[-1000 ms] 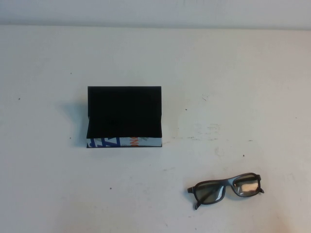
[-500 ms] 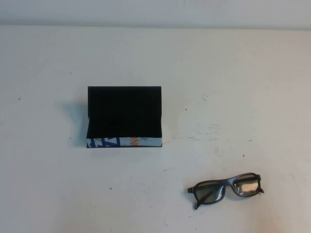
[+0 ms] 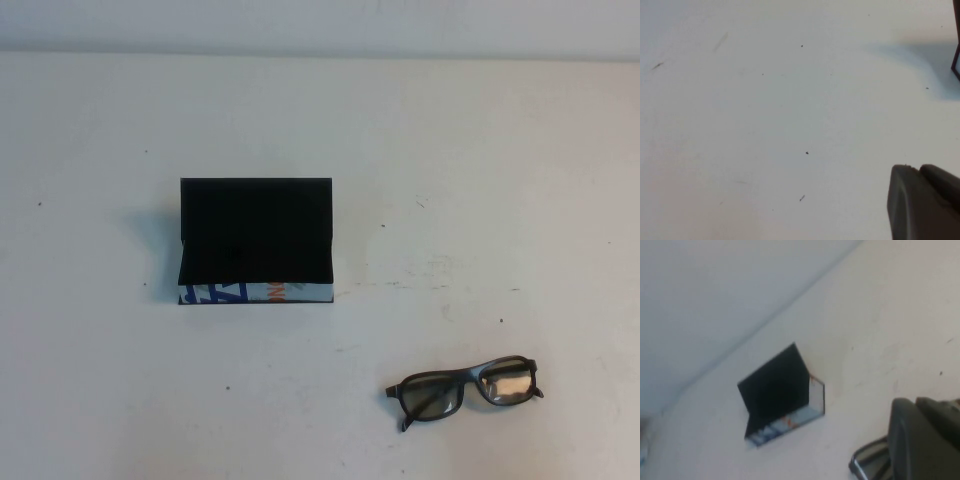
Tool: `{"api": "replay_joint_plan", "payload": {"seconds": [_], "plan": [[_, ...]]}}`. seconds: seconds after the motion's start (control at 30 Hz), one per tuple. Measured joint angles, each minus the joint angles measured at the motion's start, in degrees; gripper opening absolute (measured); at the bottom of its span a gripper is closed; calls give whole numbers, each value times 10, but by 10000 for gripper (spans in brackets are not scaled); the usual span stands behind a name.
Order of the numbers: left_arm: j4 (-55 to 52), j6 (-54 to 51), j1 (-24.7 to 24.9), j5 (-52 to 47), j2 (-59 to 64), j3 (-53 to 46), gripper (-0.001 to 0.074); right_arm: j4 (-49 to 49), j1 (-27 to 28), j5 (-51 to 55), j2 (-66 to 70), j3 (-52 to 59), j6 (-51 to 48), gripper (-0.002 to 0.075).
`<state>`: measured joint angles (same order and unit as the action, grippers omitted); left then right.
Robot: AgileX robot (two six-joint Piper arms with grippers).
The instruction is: Return glasses to glasses case
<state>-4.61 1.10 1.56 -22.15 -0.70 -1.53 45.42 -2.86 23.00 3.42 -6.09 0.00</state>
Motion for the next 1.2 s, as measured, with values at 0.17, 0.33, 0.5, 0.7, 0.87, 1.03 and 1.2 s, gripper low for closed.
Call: {"api": "replay_joint_plan", "payload": {"seconds": [0.17,0.33,0.5,0.7,0.87,1.03,1.2], "plan": [[0,0,0,0,0,0,-4,-21,0,144,139,-120,-93,-11],[0,0,0,0,0,0,-4,-63,0,241,288,-225,-146,-11],[0,0,0,0,0,0,-4,-97,0,303,442,-317,-211,-11],[0,0,0,0,0,0,-4,-111,-32,347,590,-406,-276,-11],[0,0,0,0,0,0,-4,-175,-144,350,686,-446,-327,-11],[0,0,0,0,0,0,-4,-255,-227,366,767,-489,-364,-11],[0,0,0,0,0,0,-4,-291,-240,367,805,-516,-491,-9]]}}
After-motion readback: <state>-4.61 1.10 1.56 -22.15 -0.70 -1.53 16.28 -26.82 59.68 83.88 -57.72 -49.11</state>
